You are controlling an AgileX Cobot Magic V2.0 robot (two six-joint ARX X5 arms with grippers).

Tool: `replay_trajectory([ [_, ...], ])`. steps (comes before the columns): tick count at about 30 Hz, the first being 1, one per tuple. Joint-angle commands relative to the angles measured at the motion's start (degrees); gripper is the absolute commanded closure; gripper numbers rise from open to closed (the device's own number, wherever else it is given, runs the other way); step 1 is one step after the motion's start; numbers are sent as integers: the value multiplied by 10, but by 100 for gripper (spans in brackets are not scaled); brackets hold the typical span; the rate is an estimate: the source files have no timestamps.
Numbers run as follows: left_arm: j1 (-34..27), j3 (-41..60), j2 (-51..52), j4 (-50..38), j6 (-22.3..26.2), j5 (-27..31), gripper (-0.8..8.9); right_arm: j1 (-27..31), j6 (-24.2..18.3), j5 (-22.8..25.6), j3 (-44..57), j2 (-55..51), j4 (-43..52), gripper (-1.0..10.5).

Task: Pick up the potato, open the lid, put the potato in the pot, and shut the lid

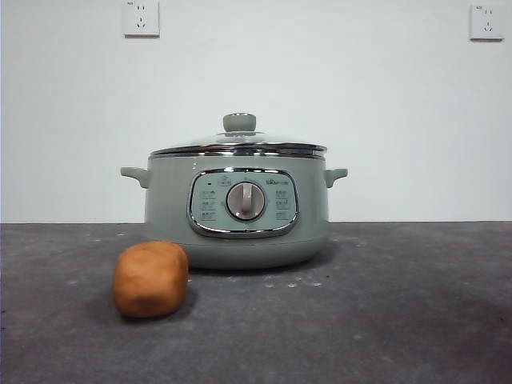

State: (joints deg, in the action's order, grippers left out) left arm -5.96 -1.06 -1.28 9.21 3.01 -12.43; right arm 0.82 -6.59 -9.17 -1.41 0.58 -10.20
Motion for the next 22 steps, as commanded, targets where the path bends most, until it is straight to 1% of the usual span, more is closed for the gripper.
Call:
replay_trajectory([
  [1,-1,6,0,-3,-41,0,817,0,6,-11,6,-1,7,946],
  [3,-1,6,0,-3,-54,0,817,0,11,-19,6,-1,7,946],
  [4,-1,6,0,-3,-63,-2,817,0,23,-20,6,-1,8,946],
  [7,-1,3,0,-3,-109,-16,818,0,92,-19,6,-1,20,957],
  [9,-1,-1,0,0,-130,-19,819,0,138,-19,3,-1,33,957],
  [13,-1,-22,-2,12,-156,-32,819,0,202,-19,-21,0,38,958],
  [15,-1,-43,-5,30,-162,-38,819,0,218,-19,-40,3,38,958],
  [18,-1,-82,-16,57,-163,-45,819,0,220,-20,-76,15,38,958],
  [22,-1,-143,-37,99,-163,-46,819,-1,220,-45,-137,50,13,958],
])
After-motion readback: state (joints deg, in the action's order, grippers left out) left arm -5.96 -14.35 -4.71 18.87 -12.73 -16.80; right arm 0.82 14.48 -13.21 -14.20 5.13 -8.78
